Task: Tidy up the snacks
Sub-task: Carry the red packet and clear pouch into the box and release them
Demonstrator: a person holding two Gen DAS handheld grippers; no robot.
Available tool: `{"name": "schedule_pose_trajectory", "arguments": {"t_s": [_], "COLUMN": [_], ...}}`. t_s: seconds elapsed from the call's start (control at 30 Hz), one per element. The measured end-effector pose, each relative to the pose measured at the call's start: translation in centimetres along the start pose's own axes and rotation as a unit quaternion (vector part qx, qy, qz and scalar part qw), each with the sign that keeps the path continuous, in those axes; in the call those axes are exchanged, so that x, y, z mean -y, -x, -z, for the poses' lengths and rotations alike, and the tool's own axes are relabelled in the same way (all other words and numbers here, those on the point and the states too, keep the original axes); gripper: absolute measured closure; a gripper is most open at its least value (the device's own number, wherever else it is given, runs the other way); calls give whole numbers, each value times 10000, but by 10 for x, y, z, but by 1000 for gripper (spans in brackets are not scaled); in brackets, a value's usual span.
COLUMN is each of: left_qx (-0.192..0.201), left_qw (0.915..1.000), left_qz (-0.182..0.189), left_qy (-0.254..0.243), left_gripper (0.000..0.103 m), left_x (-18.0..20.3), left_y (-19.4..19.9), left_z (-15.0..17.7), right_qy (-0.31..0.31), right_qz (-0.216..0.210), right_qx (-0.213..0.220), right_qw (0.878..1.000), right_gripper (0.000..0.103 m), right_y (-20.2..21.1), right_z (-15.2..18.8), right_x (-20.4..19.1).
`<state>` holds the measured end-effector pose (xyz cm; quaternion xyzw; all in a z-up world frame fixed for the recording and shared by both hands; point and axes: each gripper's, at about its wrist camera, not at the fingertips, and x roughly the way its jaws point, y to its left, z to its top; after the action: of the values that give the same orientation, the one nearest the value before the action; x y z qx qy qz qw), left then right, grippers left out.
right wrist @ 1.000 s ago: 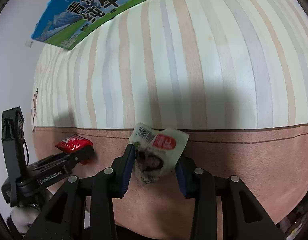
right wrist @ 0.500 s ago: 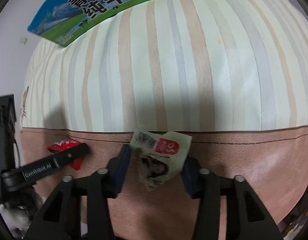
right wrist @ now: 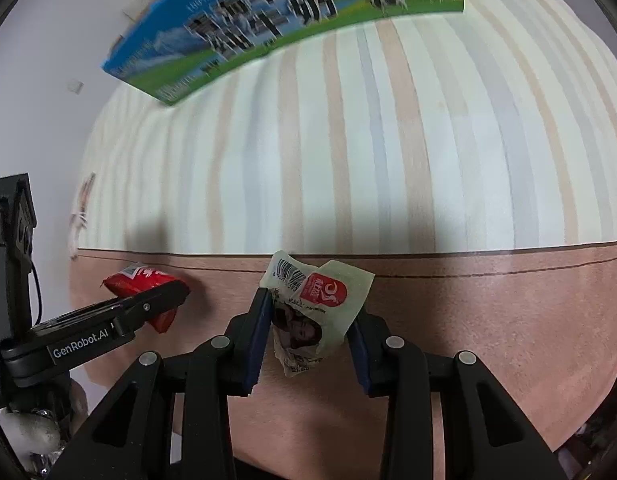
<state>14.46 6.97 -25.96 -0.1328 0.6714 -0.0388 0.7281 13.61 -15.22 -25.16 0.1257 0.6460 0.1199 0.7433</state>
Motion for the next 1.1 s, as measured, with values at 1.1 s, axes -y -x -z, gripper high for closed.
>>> {"name": "schedule_pose_trajectory", "arguments": {"t_s": [1.1], "left_qx": [505], "left_qw": [9928], "left_qz": [-493], "left_qy": [-963], "left_gripper": [63], "left_x": [75], "left_y": [79], "left_z": [-259], "right_qy": [782], "right_qz": [393], "right_qx": [794], "right_qw": [9930], "right_gripper": [64], "right_y": [85], "right_z": [-262], "right_x": [-54]}}
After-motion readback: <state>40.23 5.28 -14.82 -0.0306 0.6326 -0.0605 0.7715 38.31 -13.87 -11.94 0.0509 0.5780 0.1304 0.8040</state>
